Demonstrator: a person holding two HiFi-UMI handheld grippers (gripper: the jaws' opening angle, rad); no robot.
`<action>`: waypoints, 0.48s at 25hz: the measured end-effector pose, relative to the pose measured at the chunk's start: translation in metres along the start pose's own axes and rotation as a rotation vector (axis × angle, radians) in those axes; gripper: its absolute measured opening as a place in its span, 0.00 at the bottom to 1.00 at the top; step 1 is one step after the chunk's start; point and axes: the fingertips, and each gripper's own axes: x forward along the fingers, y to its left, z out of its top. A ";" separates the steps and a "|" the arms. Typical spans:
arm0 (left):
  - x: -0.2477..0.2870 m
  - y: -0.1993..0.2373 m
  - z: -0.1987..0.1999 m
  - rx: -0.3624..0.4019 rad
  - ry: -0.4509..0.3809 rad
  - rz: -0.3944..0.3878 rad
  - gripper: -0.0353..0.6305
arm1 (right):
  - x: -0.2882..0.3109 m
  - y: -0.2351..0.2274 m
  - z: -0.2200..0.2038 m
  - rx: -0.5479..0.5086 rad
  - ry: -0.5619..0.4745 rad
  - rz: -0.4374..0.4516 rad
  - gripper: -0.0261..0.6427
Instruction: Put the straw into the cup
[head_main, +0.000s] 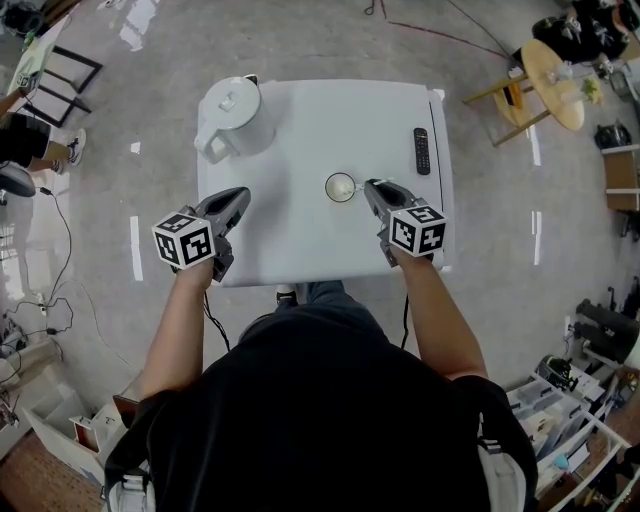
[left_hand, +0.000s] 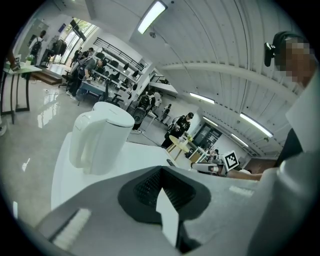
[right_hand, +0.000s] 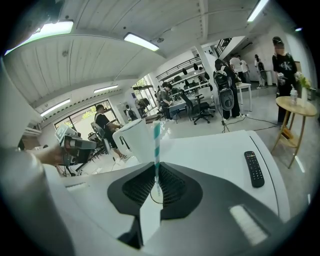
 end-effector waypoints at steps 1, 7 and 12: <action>0.001 0.000 0.000 0.000 0.002 0.001 0.06 | 0.002 -0.001 -0.001 0.002 0.003 0.000 0.12; 0.004 0.002 -0.005 -0.031 0.013 -0.004 0.06 | 0.014 -0.009 -0.010 0.013 0.028 0.000 0.12; 0.007 0.004 -0.006 -0.047 0.017 -0.005 0.06 | 0.021 -0.014 -0.019 0.022 0.051 0.001 0.12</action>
